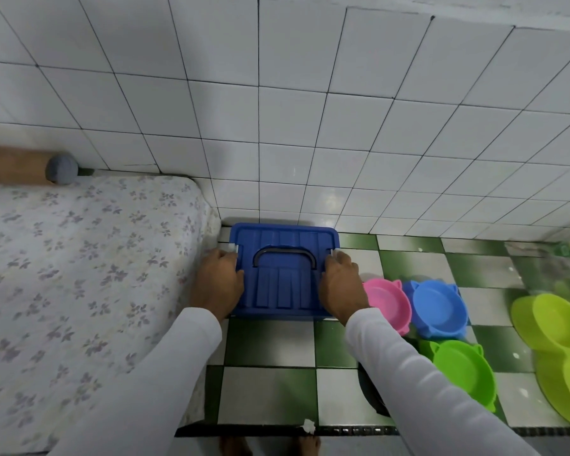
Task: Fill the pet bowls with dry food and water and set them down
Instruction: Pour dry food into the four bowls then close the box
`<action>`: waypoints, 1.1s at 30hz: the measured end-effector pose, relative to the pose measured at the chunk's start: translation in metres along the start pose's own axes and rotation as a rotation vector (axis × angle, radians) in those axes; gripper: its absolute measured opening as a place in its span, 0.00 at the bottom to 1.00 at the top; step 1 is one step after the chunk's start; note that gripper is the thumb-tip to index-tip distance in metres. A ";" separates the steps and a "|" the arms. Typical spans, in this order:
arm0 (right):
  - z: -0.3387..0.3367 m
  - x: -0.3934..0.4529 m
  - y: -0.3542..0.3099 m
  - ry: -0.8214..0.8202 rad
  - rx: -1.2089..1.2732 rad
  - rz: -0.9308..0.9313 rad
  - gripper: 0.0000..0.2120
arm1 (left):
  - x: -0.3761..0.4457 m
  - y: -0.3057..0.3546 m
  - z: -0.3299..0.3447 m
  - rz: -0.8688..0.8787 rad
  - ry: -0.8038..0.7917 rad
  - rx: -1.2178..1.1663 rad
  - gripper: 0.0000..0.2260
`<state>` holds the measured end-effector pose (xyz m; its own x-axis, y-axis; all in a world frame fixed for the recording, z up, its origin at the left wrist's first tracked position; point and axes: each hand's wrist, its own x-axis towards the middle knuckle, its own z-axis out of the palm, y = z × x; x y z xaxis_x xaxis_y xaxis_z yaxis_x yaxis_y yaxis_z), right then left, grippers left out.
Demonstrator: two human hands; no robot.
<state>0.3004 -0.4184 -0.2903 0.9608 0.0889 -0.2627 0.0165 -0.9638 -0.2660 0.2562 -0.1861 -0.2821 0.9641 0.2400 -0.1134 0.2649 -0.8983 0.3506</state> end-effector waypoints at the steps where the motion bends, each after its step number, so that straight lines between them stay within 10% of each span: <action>1: -0.002 0.002 0.000 0.006 0.001 0.008 0.16 | 0.002 0.001 0.001 -0.010 0.008 0.012 0.10; 24: -0.008 0.027 0.005 0.106 0.316 0.253 0.10 | 0.015 0.002 0.011 -0.199 0.101 -0.218 0.07; 33: -0.002 0.034 0.013 0.164 0.715 0.435 0.14 | 0.022 -0.001 0.029 -0.561 0.217 -0.916 0.13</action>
<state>0.3338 -0.4280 -0.3010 0.8697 -0.3435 -0.3545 -0.4895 -0.5083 -0.7085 0.2768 -0.1902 -0.3117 0.6611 0.6698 -0.3382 0.4931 -0.0480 0.8687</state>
